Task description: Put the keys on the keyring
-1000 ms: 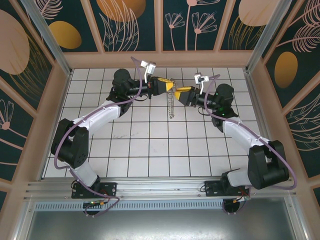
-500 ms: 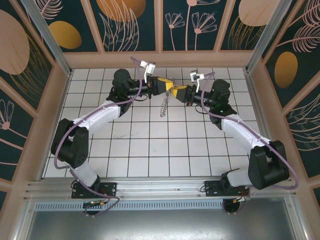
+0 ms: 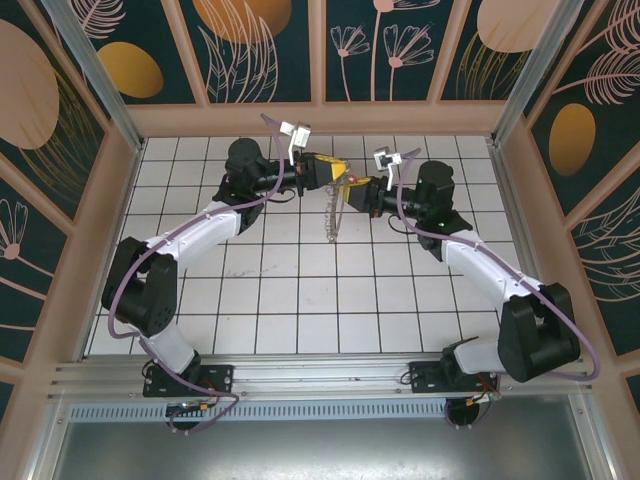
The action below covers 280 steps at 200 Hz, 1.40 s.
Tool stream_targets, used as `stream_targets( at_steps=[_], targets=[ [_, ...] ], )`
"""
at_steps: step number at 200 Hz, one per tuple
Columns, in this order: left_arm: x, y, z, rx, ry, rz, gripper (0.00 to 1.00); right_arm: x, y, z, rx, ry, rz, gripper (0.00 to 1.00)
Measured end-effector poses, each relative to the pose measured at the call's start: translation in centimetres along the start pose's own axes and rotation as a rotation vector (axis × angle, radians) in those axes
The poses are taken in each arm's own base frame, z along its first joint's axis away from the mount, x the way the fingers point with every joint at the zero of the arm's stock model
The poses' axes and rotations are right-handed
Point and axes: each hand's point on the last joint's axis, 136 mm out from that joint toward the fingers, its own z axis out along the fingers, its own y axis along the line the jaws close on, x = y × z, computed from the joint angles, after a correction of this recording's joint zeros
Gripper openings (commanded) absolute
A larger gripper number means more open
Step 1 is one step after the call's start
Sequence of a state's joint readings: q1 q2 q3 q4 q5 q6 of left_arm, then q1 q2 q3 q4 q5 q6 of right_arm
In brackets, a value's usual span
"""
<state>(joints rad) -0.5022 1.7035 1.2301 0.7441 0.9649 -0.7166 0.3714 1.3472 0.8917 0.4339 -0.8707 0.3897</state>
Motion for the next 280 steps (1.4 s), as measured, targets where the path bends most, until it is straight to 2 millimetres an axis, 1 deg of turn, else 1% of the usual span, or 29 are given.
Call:
stream_targets(
  at_steps=[6,13,31,50,59,62,83,99,118,154,196,233,260,269,280],
  targets=[
    [0.0,0.0,0.0,-0.001,-0.001,0.000,0.00,0.2,-0.1,0.0,0.006,0.005,0.003,0.41],
    [0.0,0.0,0.0,-0.002,-0.002,0.000,0.00,0.3,-0.2,-0.1,0.013,0.009,0.001,0.42],
    [-0.1,0.1,0.0,-0.004,-0.004,0.000,0.00,0.8,-0.2,-0.5,0.034,0.017,-0.002,0.42],
    [-0.1,0.1,0.0,-0.004,-0.004,0.000,0.00,0.9,-0.1,-1.9,0.060,0.005,-0.003,0.40],
    [-0.1,0.1,0.0,-0.004,-0.003,0.000,0.00,0.6,0.1,-2.6,0.071,-0.008,-0.009,0.40],
    [-0.1,0.1,0.0,-0.004,-0.004,0.001,0.00,0.3,0.1,-3.1,0.080,-0.022,-0.016,0.40],
    [-0.1,0.1,0.0,-0.004,-0.003,0.000,0.00,-1.5,0.8,-4.8,0.102,-0.080,-0.057,0.40],
    [-0.1,0.1,0.0,-0.004,-0.003,0.000,0.00,-2.5,1.5,-5.3,0.099,-0.113,-0.074,0.39],
    [-0.1,0.1,0.0,-0.003,-0.003,0.000,0.00,-3.3,1.8,-5.2,0.078,-0.132,-0.071,0.38],
    [0.0,0.0,0.0,-0.001,-0.001,0.000,0.00,-4.3,1.3,-4.0,0.021,-0.130,-0.045,0.38],
    [0.0,-0.1,0.0,0.007,0.002,-0.007,0.00,-4.0,0.7,-3.0,-0.028,-0.111,-0.015,0.38],
    [0.1,-0.4,0.0,0.022,0.009,-0.010,0.00,-4.0,0.7,-2.7,-0.062,-0.109,-0.011,0.37],
    [0.1,-0.4,0.0,0.022,0.009,-0.011,0.00,-4.0,0.9,-2.3,-0.084,-0.103,-0.007,0.30],
    [0.1,-0.4,0.0,0.022,0.009,-0.013,0.00,-3.9,1.1,-2.2,-0.093,-0.099,-0.007,0.26],
    [0.1,-0.4,0.0,0.022,0.009,-0.014,0.00,-3.8,1.3,-2.1,-0.104,-0.092,-0.006,0.18]
  ],
)
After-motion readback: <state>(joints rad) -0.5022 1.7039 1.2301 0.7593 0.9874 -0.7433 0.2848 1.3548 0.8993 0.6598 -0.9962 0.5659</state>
